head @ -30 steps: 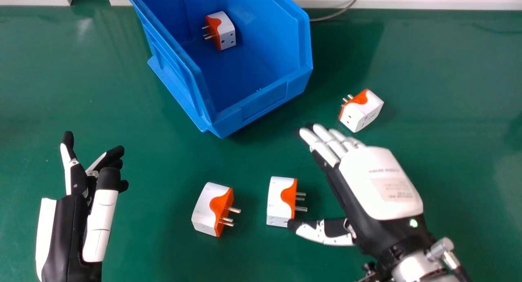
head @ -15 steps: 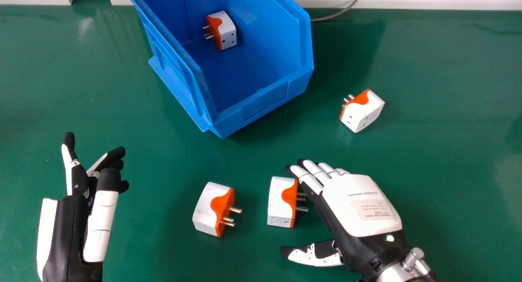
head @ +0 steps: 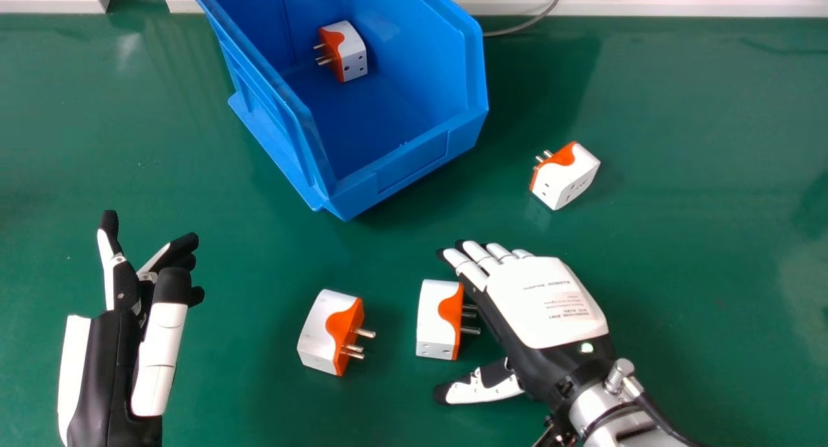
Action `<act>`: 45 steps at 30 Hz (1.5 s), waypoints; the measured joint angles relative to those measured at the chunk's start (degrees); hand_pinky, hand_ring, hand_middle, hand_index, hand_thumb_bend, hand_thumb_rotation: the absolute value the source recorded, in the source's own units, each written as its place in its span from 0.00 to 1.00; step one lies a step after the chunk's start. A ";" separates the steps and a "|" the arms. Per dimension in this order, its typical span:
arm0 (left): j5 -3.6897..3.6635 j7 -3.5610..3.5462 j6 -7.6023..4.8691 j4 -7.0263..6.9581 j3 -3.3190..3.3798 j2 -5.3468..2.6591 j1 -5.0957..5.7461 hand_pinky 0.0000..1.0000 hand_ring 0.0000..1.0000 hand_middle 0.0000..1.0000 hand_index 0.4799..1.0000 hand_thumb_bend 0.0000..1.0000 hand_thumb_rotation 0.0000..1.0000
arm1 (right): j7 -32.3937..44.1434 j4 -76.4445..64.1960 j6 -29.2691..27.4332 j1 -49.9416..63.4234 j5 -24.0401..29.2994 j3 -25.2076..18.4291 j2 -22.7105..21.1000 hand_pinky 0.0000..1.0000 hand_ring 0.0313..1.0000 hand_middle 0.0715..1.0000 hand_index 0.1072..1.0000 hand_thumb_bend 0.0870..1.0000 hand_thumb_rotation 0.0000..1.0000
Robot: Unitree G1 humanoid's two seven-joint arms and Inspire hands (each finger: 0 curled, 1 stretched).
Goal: Pick all objects and put in blue box
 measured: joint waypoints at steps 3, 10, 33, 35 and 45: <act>0.00 -0.04 -0.04 0.00 0.00 0.00 0.05 0.78 0.86 0.86 0.81 0.91 1.00 | -0.60 0.91 0.07 -0.60 -0.01 0.20 0.43 0.84 0.88 0.89 0.83 0.39 0.34; -0.01 -0.27 -0.05 -0.08 0.03 0.02 0.44 0.78 0.86 0.86 0.81 0.91 1.00 | -2.50 2.43 1.19 -1.63 -0.15 1.30 0.96 0.80 0.85 0.86 0.80 0.40 0.35; 0.00 -0.42 0.03 -1.76 0.00 0.02 1.20 0.78 0.85 0.86 0.81 0.90 1.00 | -7.56 10.32 -0.10 -7.83 2.40 4.01 3.85 0.29 0.31 0.46 0.46 0.45 0.05; 0.00 -0.42 0.07 -2.03 -0.01 0.02 1.28 0.78 0.85 0.86 0.81 0.90 1.00 | -8.18 11.68 -0.12 -8.46 3.01 3.80 4.68 0.19 0.22 0.44 0.44 0.47 0.03; 0.05 -0.39 0.69 -2.58 -0.03 0.05 1.73 0.78 0.85 0.86 0.81 0.90 1.00 | -4.92 10.13 -0.08 -9.25 7.87 2.41 5.57 0.11 0.14 0.43 0.42 0.47 0.00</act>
